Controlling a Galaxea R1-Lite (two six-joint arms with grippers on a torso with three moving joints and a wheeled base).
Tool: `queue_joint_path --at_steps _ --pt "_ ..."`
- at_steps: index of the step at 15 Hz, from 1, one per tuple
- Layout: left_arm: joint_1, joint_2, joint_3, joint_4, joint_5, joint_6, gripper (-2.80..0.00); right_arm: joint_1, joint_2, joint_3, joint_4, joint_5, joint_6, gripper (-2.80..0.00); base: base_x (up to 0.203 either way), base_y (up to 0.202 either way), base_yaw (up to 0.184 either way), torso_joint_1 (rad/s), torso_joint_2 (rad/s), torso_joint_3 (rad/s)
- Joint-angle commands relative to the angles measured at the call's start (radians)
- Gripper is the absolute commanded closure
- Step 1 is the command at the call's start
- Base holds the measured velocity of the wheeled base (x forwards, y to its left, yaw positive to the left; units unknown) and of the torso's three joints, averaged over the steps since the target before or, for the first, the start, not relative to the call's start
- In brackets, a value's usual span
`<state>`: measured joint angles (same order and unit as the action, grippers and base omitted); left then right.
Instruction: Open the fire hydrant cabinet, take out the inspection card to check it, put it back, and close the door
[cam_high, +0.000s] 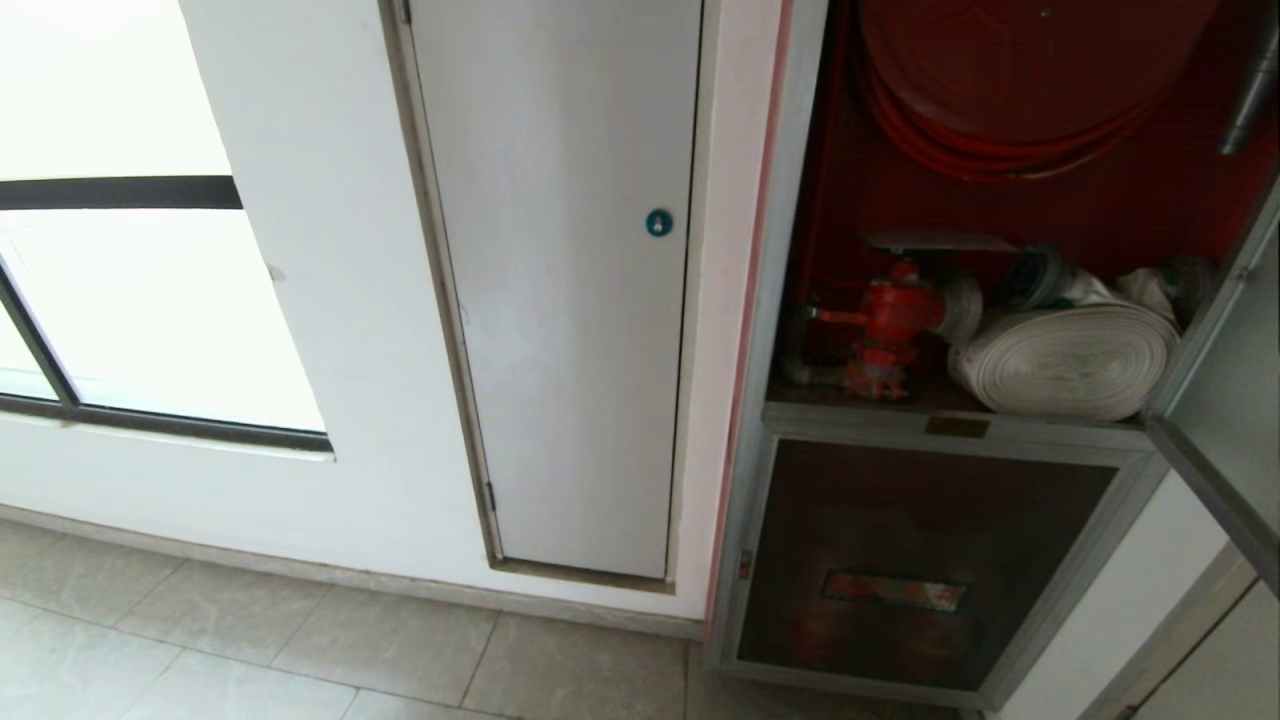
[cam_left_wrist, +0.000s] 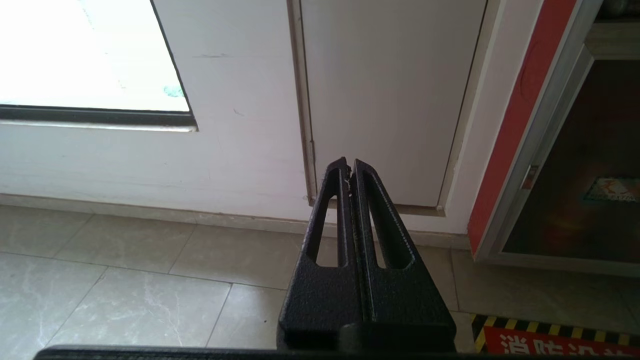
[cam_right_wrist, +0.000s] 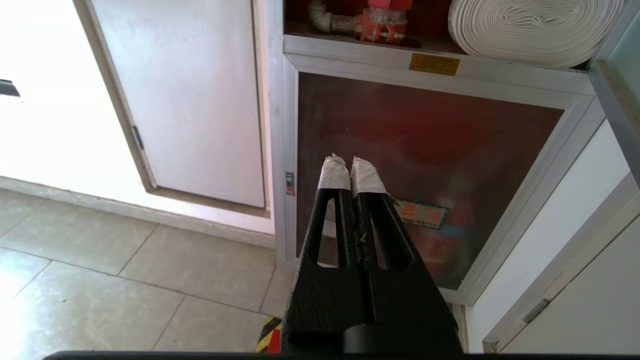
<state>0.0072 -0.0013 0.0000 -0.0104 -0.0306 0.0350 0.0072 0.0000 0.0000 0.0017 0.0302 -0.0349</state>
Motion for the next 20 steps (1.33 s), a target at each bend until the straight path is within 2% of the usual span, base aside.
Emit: queue_joint_path --at_steps 1,13,20 --pt "0.000 0.001 0.006 0.000 0.000 0.000 0.00 0.000 -0.002 0.000 0.000 0.000 0.000 0.00 0.000 0.000 0.000 0.000 0.00 0.000" --pt "0.000 0.001 0.006 0.000 0.000 0.000 0.00 0.000 -0.002 0.000 0.000 0.000 0.000 0.00 0.000 0.000 0.000 0.000 0.00 0.000" --pt "0.000 0.001 0.006 0.000 0.000 0.000 0.00 0.001 -0.002 0.000 0.000 0.000 0.000 0.00 0.173 0.000 -0.002 0.004 0.00 0.002"
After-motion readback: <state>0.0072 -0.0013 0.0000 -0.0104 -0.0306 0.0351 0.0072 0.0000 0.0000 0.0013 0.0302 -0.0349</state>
